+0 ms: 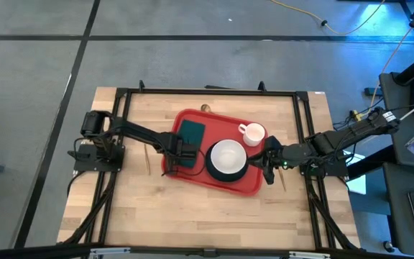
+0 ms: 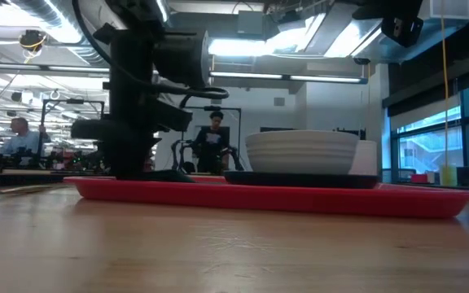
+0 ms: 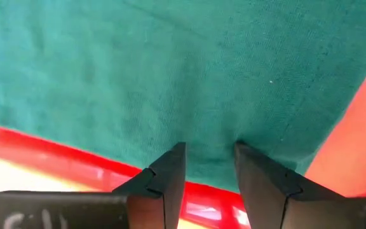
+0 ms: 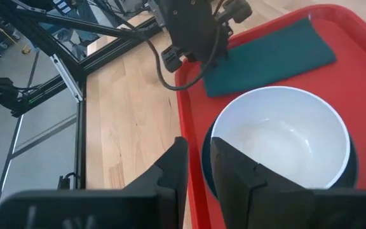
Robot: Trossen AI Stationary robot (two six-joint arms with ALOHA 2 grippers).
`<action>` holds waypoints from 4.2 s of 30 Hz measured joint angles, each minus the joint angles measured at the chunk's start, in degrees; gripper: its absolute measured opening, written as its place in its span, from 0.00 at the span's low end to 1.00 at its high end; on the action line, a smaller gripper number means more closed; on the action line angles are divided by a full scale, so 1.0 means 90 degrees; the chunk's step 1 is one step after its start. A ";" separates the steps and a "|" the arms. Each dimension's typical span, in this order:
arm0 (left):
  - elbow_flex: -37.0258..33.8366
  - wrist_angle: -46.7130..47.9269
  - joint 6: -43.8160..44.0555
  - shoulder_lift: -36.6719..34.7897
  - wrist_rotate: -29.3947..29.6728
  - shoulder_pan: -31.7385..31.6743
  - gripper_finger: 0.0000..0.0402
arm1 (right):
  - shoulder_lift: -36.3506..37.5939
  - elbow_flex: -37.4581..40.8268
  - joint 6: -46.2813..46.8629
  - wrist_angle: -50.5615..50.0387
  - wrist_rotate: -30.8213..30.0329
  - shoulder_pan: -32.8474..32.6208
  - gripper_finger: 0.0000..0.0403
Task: Set up tray
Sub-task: Put the dark green napkin on the orange tray to the left of the black plate, then put the gold knife on the dark green napkin
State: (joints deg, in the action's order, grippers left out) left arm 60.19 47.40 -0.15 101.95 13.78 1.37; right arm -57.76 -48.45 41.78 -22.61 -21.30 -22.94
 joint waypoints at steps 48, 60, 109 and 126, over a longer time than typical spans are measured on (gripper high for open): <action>0.0154 -0.0526 0.3058 -0.0776 -0.1758 0.0950 0.32 | 0.0000 0.0000 -0.0171 0.0005 0.0041 -0.0001 0.18; 0.0110 0.0694 0.5731 -0.2418 0.0010 0.0328 0.32 | 0.0002 0.0000 0.0168 0.0005 0.0041 0.0000 0.18; -0.3335 -0.0217 1.0792 -0.2715 -0.0018 0.0002 0.03 | 0.0001 0.0000 -0.0190 -0.0170 0.0180 -0.0001 0.18; -0.1661 -0.0402 0.9764 -0.3247 0.0743 0.0351 0.02 | 0.0002 0.0000 -0.0177 -0.0287 0.0204 -0.0002 0.18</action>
State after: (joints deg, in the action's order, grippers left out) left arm 45.24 43.78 87.72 72.73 20.47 4.53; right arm -57.74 -48.45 40.18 -25.19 -19.47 -22.96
